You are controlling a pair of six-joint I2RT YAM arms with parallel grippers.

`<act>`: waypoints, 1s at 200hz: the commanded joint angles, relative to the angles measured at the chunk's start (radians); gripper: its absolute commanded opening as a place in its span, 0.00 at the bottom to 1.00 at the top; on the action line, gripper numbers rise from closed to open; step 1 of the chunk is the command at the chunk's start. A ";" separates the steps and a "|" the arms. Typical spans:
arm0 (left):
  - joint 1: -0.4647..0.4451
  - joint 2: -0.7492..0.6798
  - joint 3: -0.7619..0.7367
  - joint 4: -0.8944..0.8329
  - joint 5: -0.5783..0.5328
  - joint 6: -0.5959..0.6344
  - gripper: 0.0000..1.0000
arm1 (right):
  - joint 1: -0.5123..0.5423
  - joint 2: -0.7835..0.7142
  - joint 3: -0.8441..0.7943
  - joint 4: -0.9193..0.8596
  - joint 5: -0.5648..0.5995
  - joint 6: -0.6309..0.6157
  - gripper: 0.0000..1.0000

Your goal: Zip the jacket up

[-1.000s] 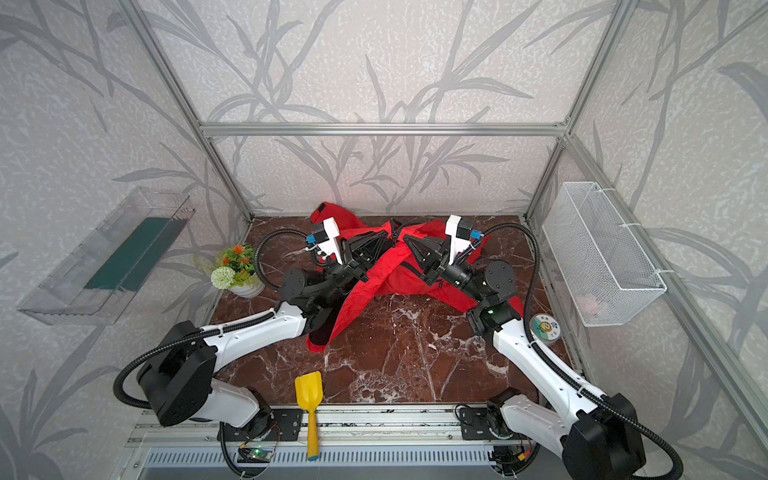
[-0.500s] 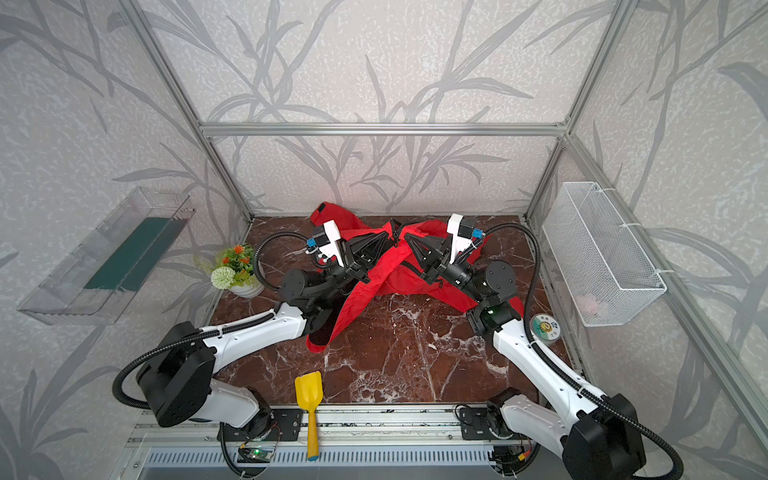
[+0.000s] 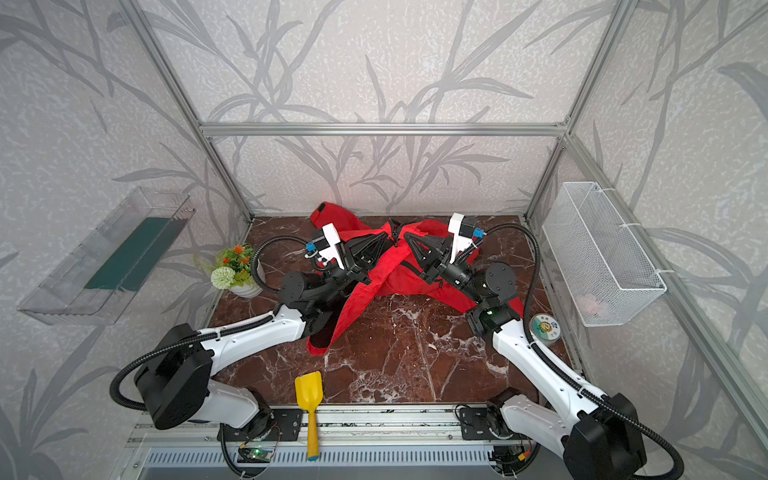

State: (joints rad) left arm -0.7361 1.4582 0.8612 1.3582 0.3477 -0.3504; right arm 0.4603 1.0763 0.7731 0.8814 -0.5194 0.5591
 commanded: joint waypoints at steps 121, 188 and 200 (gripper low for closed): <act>-0.020 -0.052 -0.048 0.024 -0.058 0.125 0.00 | 0.035 -0.014 0.072 0.169 0.106 -0.020 0.00; -0.028 -0.065 -0.059 0.017 -0.061 0.150 0.00 | 0.048 0.040 0.082 0.213 0.150 -0.005 0.00; -0.030 -0.062 -0.061 0.022 -0.059 0.145 0.00 | 0.051 0.050 0.083 0.230 0.161 0.002 0.00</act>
State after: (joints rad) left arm -0.7597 1.4197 0.8188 1.3510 0.2802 -0.2279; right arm 0.5117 1.1259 0.7918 0.9314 -0.4446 0.5545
